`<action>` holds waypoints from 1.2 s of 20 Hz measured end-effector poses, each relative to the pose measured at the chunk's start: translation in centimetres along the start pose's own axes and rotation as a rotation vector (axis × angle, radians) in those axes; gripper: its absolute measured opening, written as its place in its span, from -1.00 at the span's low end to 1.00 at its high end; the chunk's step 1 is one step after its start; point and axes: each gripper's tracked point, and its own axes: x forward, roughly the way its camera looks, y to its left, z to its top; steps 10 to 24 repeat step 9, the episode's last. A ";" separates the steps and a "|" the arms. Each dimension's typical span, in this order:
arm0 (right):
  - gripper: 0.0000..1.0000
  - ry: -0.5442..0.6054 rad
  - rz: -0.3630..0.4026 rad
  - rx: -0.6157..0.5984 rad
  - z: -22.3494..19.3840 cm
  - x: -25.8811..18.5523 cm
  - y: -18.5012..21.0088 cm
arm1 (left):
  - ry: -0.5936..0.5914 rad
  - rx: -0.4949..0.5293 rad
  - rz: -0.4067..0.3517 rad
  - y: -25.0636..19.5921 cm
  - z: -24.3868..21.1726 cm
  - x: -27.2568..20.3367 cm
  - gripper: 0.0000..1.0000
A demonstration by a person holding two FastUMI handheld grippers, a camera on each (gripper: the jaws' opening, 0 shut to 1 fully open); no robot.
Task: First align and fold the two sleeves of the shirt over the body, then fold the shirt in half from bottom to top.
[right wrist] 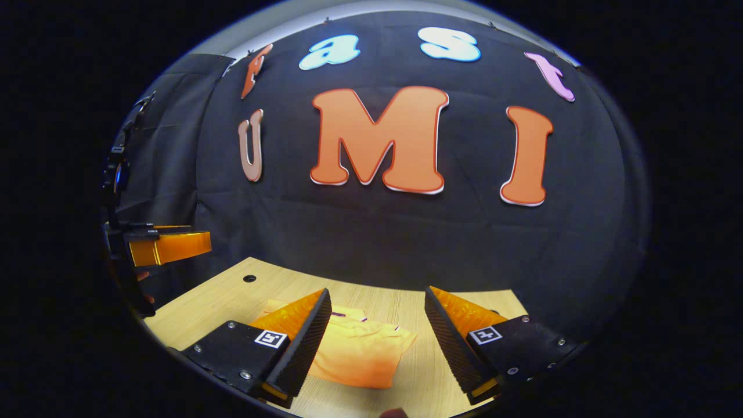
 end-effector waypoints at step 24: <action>0.94 -0.074 0.063 0.052 1.8 -5.0 0.7 | -0.130 0.016 0.022 -3.8 2.2 -8.5 0.90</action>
